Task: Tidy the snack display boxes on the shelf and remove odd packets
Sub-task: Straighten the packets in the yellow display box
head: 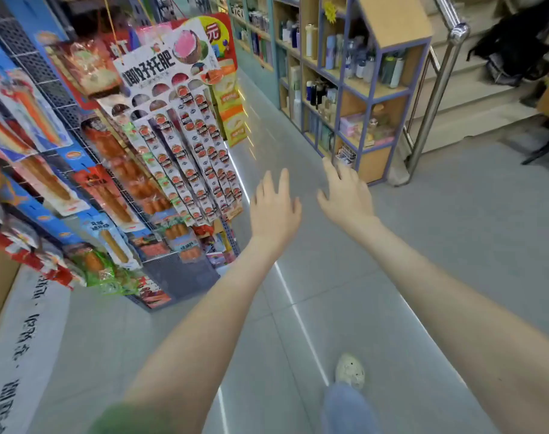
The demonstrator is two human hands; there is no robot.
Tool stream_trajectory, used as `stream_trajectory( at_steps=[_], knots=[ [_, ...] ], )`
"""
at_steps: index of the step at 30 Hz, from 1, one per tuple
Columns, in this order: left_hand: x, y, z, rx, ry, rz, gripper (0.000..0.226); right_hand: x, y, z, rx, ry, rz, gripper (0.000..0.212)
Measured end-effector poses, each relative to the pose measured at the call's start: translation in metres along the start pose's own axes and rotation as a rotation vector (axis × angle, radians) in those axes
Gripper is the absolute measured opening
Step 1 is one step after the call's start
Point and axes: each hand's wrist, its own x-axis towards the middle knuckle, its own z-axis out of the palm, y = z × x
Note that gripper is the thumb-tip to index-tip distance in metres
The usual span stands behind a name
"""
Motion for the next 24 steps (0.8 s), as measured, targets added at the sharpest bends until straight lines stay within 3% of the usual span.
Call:
stream_trajectory(
  at_steps=[14,24],
  knots=[
    [0.345,0.029,0.160,-0.004,-0.054,-0.097,0.061,0.335,0.146,0.087,-0.025,-0.098,-0.094,0.065],
    [0.578,-0.006,0.270,-0.039,-0.106,-0.141,0.060,0.580,0.201,0.173,-0.056,-0.183,-0.100,0.068]
  ],
)
